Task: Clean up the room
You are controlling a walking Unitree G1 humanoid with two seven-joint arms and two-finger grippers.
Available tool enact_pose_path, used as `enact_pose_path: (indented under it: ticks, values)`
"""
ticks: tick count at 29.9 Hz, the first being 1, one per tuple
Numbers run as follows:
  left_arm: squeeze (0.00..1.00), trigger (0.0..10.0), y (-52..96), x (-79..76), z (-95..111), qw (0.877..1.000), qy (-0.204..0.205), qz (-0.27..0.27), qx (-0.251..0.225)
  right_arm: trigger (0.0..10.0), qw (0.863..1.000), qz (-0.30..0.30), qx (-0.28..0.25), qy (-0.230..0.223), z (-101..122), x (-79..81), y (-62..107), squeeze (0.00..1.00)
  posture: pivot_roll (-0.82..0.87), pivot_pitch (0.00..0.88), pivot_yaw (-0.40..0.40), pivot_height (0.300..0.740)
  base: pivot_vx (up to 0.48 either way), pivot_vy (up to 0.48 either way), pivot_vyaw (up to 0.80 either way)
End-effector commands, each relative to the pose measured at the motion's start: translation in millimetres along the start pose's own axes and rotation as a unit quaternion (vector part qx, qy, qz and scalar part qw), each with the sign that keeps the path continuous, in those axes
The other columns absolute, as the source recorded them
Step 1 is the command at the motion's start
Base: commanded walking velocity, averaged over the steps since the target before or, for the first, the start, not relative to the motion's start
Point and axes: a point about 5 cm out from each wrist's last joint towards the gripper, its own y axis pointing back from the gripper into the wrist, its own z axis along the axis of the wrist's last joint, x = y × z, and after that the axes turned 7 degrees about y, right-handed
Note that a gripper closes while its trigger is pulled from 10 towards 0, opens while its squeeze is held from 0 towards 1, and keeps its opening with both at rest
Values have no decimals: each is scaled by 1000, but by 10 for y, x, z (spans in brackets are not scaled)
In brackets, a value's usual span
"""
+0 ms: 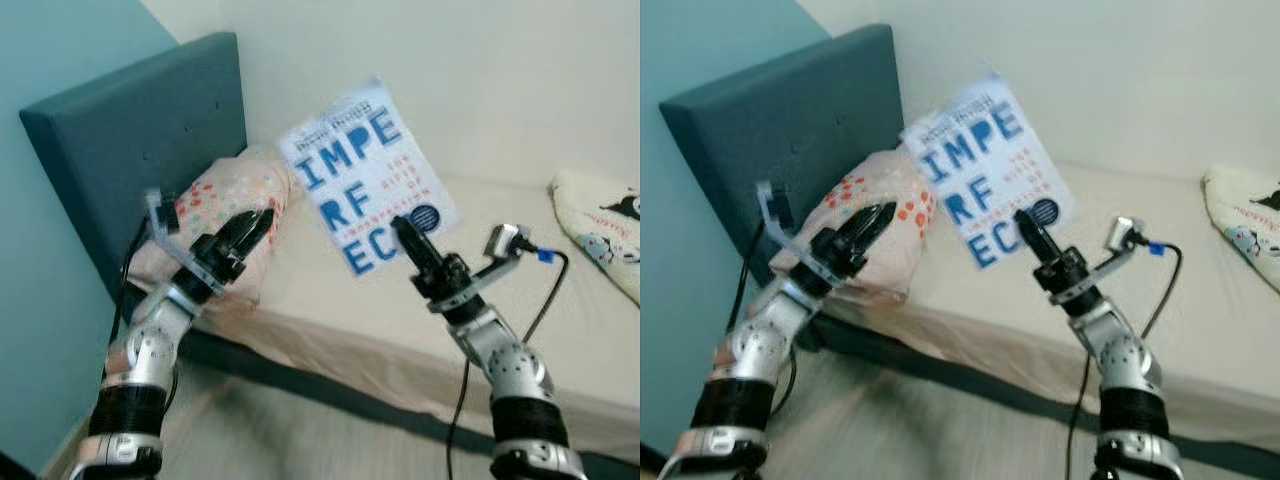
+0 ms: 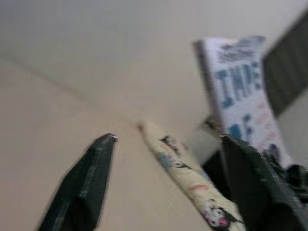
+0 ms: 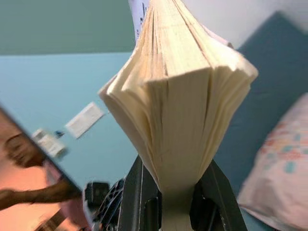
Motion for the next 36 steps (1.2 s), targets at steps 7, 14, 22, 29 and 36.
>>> enact_pose_path:
  ticks: [7,14,22,29,36]
  values:
    - [1000,10000,438,498,-232,979,-33,196,41,0,986,-147,63,56,-91,-314,200,0,-91,0,-39,740,0,0,0]
    - [0,10000,1699,902,-980,850,-44,479,214,10000,851,-352,324,217,-572,-699,1034,0,-97,0,-33,740,0,0,354]
    - [0,10000,2202,798,-1355,787,-24,544,291,10000,814,-378,391,205,-881,-679,1442,0,-92,0,-40,740,0,-281,630]
    - [0,10000,2410,682,-1579,760,-11,554,339,10000,787,-410,416,199,-973,-673,1656,0,-90,0,-43,740,0,-480,639]
    - [0,10000,2445,673,-1598,754,-21,557,347,10000,775,-431,406,221,-884,-719,1638,0,-86,0,-48,740,0,-480,0]
